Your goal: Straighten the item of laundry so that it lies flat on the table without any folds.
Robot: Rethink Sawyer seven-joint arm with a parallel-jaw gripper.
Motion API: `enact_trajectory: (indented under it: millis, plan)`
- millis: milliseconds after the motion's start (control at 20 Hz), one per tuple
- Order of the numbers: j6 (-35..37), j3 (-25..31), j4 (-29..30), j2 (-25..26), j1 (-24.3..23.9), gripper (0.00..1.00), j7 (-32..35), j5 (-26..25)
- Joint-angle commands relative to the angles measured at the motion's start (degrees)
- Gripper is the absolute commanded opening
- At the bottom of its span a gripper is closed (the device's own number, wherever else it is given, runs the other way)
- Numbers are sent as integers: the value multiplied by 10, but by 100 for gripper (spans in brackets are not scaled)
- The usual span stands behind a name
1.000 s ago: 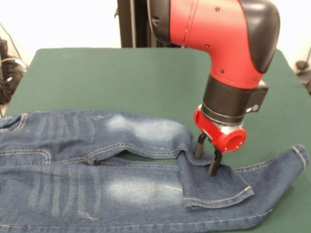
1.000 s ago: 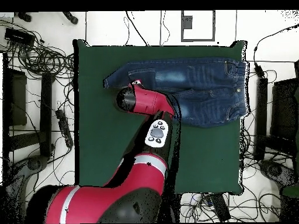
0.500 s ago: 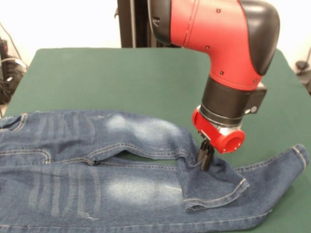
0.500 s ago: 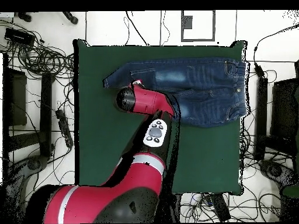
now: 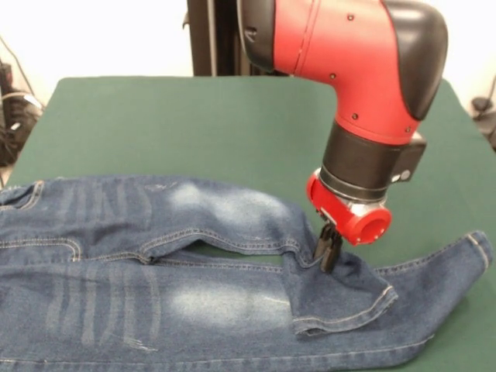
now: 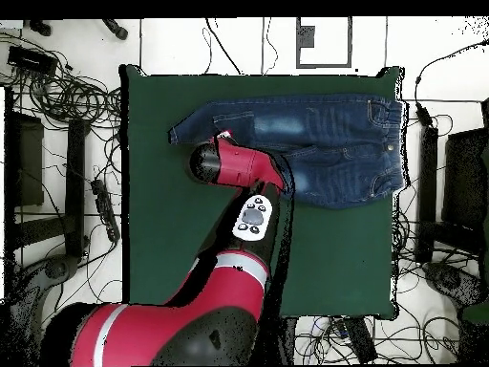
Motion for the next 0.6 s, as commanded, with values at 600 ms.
enact_trajectory:
  millis: [600]
  plan:
    - [49, 160, 345, -322, -71, 0, -31, 13]
